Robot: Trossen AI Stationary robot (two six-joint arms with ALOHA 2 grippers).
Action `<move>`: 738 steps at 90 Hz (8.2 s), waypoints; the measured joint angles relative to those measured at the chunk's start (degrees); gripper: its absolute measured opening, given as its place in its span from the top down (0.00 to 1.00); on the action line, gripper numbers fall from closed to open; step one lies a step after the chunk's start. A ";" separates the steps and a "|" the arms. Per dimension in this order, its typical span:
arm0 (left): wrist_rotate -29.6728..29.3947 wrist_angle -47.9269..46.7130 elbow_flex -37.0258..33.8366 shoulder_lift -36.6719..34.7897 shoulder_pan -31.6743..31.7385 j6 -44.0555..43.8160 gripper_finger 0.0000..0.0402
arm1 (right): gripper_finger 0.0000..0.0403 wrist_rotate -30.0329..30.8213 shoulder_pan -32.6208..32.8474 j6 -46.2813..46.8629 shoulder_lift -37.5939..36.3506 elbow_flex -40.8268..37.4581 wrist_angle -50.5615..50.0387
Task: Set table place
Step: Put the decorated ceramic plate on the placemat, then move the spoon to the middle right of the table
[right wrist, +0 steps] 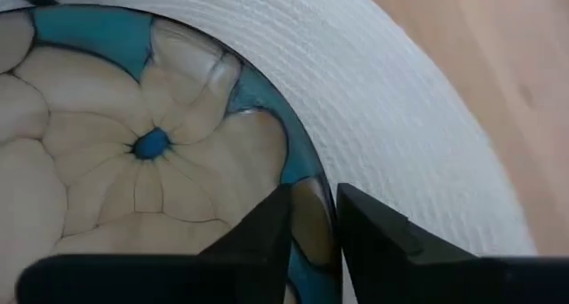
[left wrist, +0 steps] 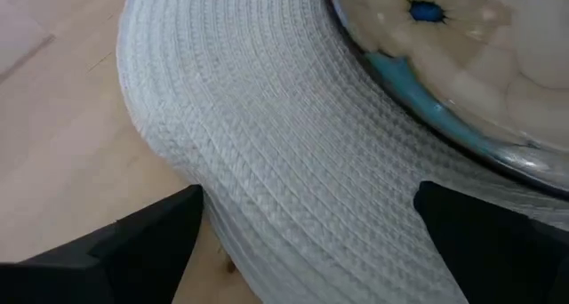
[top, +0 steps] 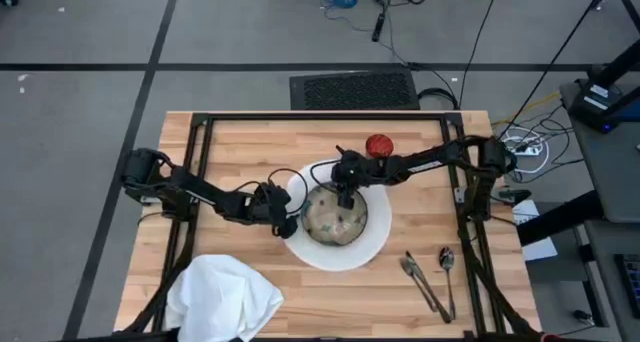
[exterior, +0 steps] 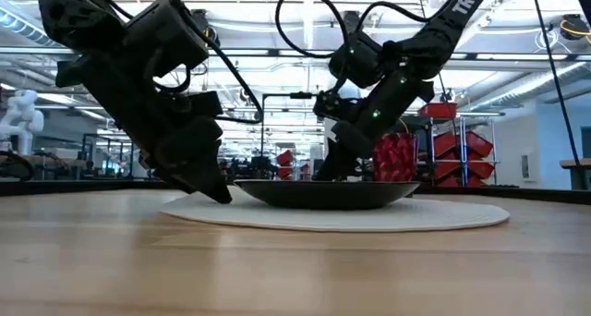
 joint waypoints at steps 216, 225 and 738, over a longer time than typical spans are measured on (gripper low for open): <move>-4.42 -0.81 9.24 -7.64 5.38 19.83 0.00 | 0.75 2.25 21.00 31.19 -31.91 -0.11 -60.04; -4.54 -0.39 10.99 -10.24 6.99 24.86 0.00 | 0.69 1.04 23.30 39.68 -33.46 -0.11 -67.79; 1.99 5.57 13.83 -12.11 1.11 38.83 0.00 | 1.00 -7.71 -0.14 76.88 -43.32 -23.63 -59.09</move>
